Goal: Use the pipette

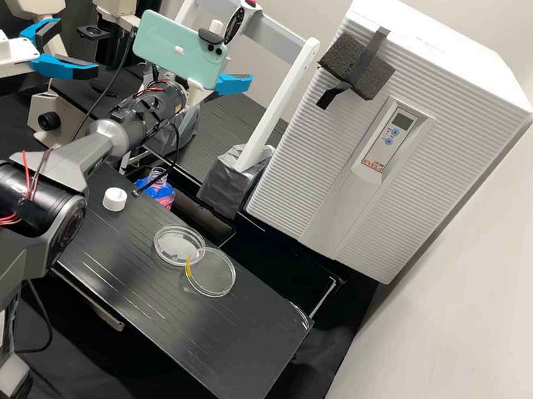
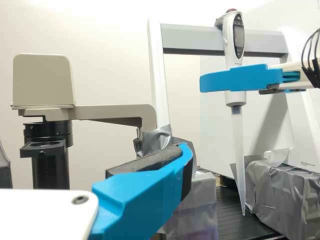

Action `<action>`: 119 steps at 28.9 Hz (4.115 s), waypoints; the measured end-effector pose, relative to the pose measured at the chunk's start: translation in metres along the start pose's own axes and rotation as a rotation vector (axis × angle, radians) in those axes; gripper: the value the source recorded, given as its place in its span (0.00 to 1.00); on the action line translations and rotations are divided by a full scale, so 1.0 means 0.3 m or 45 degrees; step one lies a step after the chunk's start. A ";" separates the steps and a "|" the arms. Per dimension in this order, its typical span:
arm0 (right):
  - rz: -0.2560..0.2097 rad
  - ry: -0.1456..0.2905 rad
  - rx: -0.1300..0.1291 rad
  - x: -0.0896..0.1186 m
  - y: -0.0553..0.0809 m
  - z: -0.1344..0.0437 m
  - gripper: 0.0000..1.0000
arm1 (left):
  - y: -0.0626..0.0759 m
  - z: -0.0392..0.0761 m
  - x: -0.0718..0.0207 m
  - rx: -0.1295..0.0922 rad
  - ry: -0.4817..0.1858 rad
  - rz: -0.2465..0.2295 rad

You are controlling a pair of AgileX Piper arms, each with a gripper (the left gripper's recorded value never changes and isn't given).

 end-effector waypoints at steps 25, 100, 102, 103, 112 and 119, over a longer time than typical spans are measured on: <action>0.008 -0.030 -0.021 0.016 -0.001 0.012 0.00 | -0.015 -0.004 0.004 -0.003 0.006 -0.022; 0.112 0.107 0.109 -0.131 0.085 -0.050 0.00 | -0.053 0.025 0.009 -0.069 -0.036 -0.072; 0.122 0.106 0.135 -0.153 0.073 -0.035 0.00 | -0.069 0.043 0.011 -0.076 -0.056 -0.093; 0.128 0.111 0.148 -0.166 0.066 -0.033 0.00 | -0.077 0.053 0.011 -0.079 -0.068 -0.104; 0.176 0.103 0.185 -0.268 -0.053 0.037 0.00 | -0.126 0.132 0.008 -0.101 -0.159 -0.171; 0.302 0.092 0.220 -0.290 -0.108 0.066 0.00 | -0.187 0.176 -0.017 -0.086 -0.246 -0.262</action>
